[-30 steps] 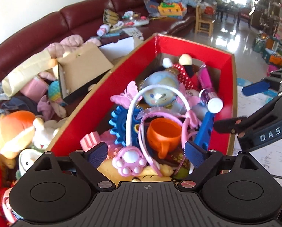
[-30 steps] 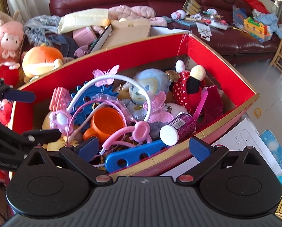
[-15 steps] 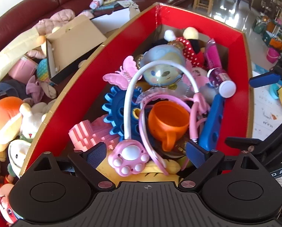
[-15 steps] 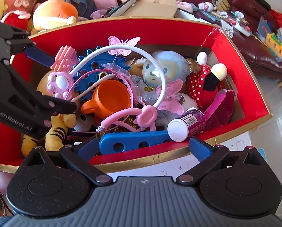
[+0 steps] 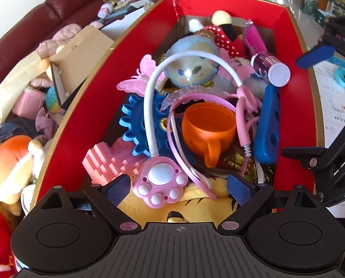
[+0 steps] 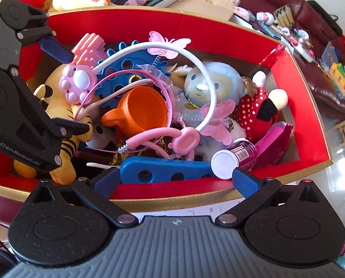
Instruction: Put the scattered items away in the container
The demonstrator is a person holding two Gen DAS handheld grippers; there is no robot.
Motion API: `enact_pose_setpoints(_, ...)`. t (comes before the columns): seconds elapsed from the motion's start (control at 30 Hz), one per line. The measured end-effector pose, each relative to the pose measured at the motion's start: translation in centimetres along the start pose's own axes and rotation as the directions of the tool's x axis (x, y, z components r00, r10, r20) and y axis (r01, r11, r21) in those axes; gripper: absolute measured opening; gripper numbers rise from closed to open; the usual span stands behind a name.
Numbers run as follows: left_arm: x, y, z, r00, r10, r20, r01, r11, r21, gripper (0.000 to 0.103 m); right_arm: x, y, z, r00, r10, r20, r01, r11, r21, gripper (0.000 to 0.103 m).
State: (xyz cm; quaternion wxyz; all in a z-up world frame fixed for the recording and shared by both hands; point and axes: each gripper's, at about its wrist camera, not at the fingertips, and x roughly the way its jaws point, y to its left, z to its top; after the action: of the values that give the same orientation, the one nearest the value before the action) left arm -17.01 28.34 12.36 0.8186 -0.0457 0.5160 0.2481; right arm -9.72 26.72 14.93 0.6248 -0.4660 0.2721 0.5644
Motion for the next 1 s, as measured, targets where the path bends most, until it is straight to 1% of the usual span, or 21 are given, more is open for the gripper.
enact_pose_setpoints(0.13, 0.5, -0.7, -0.1, 1.0, 0.022, 0.013, -0.023, 0.998, 0.059, 0.096, 0.2, -0.2, -0.1, 1.0, 0.0, 0.007, 0.0, 1.0, -0.013, 0.102)
enact_pose_setpoints(0.23, 0.7, -0.8, -0.1, 0.999, 0.017, 0.03, -0.019, 0.997, 0.078, 0.097, 0.6, -0.4, -0.1, 1.0, -0.001, 0.007, 0.001, 1.0, -0.004, 0.103)
enact_pose_setpoints(0.3, 0.9, -0.8, -0.1, 0.999, 0.017, 0.042, -0.021, 0.995, 0.094, 0.098, 0.8, -0.7, -0.2, 1.0, 0.017, 0.009, -0.017, 1.0, 0.019, 0.103)
enact_pose_setpoints(0.5, 1.8, -1.5, -0.2, 0.998, 0.032, 0.057, -0.04, 0.989, 0.141, 0.098, 1.3, -0.7, -0.4, 1.0, 0.004, 0.022, -0.005, 1.0, 0.025, 0.103)
enact_pose_setpoints(0.87, 2.4, -1.7, -0.3, 0.997, 0.035, 0.067, -0.045, 0.988, 0.151, 0.098, 1.7, -1.0, -0.5, 0.999, 0.031, 0.03, -0.032, 0.999, 0.028, 0.103)
enact_pose_setpoints(1.0, 2.7, -1.8, -0.3, 0.997, 0.04, 0.067, -0.05, 0.986, 0.156, 0.098, 1.9, -0.8, -0.5, 0.999, 0.027, 0.029, -0.028, 0.999, 0.028, 0.103)
